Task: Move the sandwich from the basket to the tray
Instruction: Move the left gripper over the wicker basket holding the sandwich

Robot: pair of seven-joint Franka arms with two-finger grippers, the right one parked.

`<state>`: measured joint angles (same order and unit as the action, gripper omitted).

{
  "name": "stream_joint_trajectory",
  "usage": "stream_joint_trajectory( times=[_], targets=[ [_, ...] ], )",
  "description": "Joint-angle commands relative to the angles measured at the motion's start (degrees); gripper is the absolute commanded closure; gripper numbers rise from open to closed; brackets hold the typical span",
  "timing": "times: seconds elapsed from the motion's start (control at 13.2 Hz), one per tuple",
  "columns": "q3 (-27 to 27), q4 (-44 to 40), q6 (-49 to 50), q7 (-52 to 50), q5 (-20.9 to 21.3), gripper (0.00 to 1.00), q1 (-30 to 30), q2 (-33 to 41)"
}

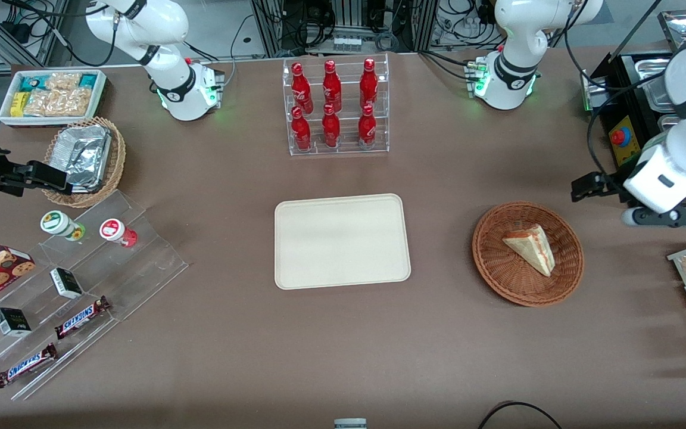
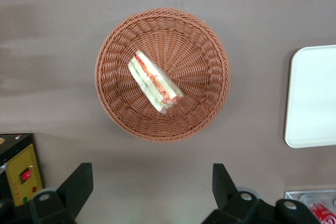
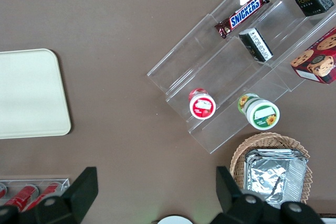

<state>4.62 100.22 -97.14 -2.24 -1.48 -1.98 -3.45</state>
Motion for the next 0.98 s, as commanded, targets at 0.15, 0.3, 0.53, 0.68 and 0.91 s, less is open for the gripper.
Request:
stream_joint_trajectory(
  times=[0.15,0.3,0.53,0.68,0.91],
  targets=[
    [0.1,8.2,-7.5,-1.9,-0.3,0.00,-0.1,1.5],
    [0.1,12.1,-11.9,-1.9,-0.3,0.00,-0.2,2.0],
    [0.0,17.1,-18.2,-2.5,-0.3,0.00,-0.5,2.2],
    [0.0,19.6,-21.4,-4.3,-0.3,0.00,-0.6,2.2],
    [0.0,23.9,-27.4,-7.0,-0.5,0.00,-0.7,2.0]
  ],
)
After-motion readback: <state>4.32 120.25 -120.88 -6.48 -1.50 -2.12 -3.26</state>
